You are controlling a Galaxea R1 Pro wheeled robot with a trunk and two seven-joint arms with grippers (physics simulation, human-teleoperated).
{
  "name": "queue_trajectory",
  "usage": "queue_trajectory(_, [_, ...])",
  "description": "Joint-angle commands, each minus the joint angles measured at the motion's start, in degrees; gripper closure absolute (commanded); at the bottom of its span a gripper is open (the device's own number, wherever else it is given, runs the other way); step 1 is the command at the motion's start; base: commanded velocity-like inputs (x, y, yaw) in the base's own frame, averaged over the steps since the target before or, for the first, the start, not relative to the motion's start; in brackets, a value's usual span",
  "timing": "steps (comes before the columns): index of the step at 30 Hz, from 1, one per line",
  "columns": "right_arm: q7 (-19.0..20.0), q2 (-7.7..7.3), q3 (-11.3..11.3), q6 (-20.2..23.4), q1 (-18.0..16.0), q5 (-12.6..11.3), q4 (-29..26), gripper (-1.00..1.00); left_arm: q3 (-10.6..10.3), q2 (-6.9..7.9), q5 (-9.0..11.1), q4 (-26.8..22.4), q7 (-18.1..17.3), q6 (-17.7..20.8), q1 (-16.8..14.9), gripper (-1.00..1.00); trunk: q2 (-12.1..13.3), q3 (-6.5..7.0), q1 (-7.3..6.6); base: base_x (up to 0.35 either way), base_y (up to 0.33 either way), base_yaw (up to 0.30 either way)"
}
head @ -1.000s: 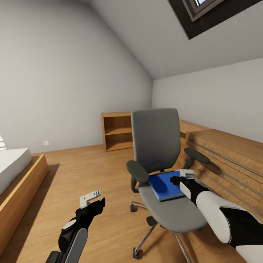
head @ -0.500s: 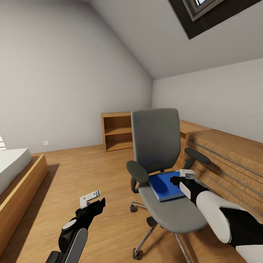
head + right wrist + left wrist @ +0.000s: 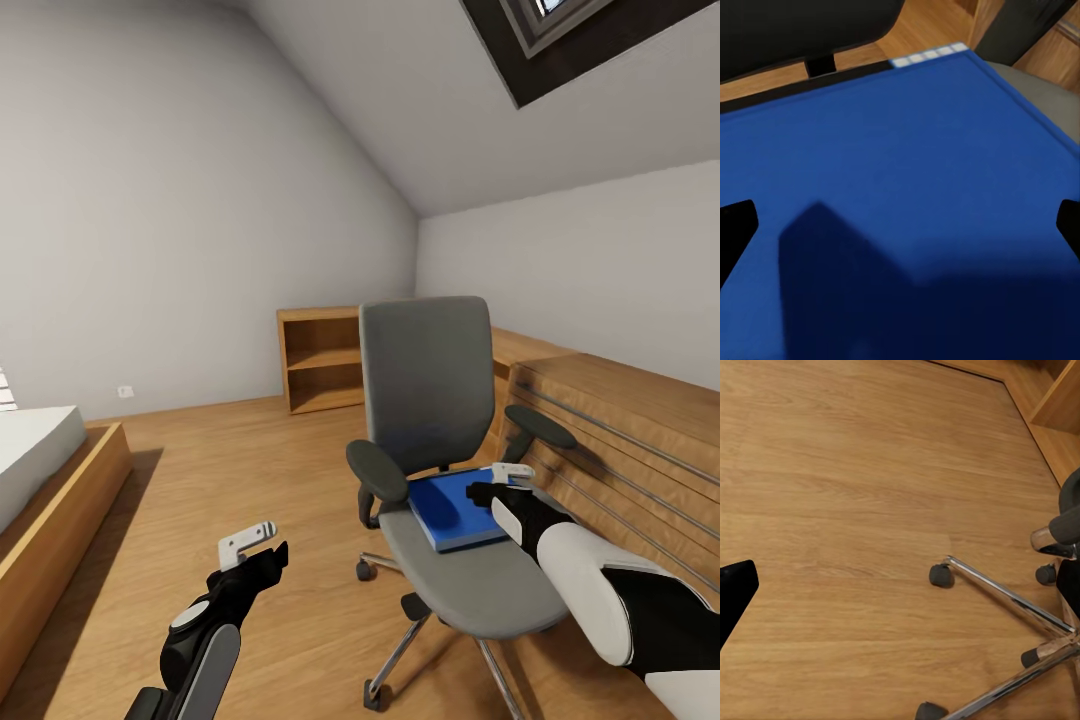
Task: In the bedroom, organize the workspace by keeping the computer under the desk, ensuring the monitor is on the desk, placing the keyboard on the desk next to the monitor, placing the mouse on the desk next to the keyboard, moving the folder from the swivel chair onto the desk next to the mouse, stacking the notebook on top of the folder with the pen on top of the notebook, and positioning the swivel chair next to the desk.
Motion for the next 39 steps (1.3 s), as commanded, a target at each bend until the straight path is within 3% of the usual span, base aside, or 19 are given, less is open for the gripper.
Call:
queue_trajectory(1, [-0.08,0.02,-0.43,0.29,-0.01,0.11,-0.09,-1.00,-0.06,0.01,0.60,-0.07,0.57,0.09,-0.04,-1.00,-0.03,-0.06,-0.01,0.000,0.000,0.000])
queue_trajectory(8, [-0.08,0.02,-0.44,0.28,-0.01,0.11,-0.07,-1.00,-0.06,0.01,0.63,-0.07,0.46,0.08,-0.04,-1.00,-0.03,-0.06,-0.01,0.000,0.000,0.000])
queue_trajectory(23, [-0.08,0.14,-0.33,0.21,-0.01,0.19,-0.04,-1.00,-0.07,0.01,0.60,-0.07,0.65,0.08,-0.04,-1.00,5.99,2.63,-3.31,0.000,0.000,0.000])
queue_trajectory(39, [-0.17,0.11,-0.43,0.38,-0.01,0.17,-0.02,-1.00,-0.06,0.01,0.63,-0.07,0.69,0.08,-0.04,-1.00,5.99,2.01,-3.31,0.000,0.000,0.000])
